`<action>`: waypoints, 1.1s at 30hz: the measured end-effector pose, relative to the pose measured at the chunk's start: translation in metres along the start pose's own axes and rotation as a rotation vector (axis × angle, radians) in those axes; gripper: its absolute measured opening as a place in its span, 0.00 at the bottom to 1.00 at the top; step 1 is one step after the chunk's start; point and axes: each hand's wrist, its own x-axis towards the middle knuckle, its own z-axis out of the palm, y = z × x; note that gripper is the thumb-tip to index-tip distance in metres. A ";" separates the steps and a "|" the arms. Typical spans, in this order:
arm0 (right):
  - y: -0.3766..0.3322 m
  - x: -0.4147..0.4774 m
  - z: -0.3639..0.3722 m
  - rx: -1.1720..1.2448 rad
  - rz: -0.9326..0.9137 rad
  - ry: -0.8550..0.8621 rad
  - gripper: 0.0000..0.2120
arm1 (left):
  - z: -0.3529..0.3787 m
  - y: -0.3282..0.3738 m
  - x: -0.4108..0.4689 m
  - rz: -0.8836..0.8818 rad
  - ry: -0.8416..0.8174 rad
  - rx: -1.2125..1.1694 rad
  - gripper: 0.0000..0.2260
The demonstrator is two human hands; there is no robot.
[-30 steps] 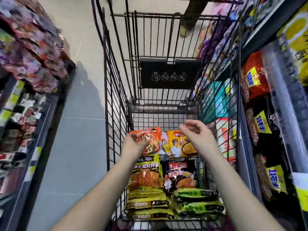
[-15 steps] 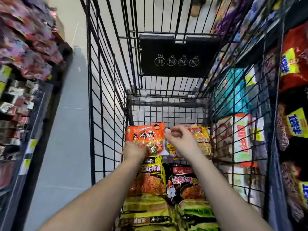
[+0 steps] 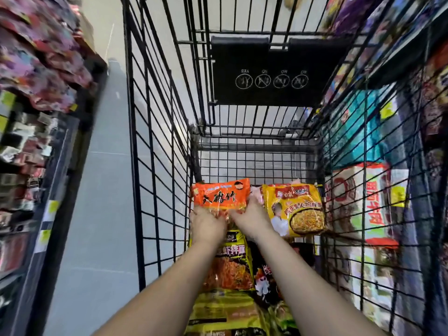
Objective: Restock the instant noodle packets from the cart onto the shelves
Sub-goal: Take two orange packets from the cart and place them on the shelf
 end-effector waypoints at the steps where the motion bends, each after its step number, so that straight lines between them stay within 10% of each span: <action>1: 0.001 0.002 0.003 0.033 0.021 0.013 0.28 | 0.000 -0.001 0.003 -0.021 -0.002 -0.024 0.32; 20: -0.003 -0.031 -0.050 0.405 -0.131 0.080 0.18 | -0.006 -0.010 0.020 0.086 0.063 -0.173 0.14; 33: 0.029 -0.116 -0.159 0.736 -0.256 0.265 0.14 | 0.029 -0.030 0.083 -0.050 0.014 0.063 0.24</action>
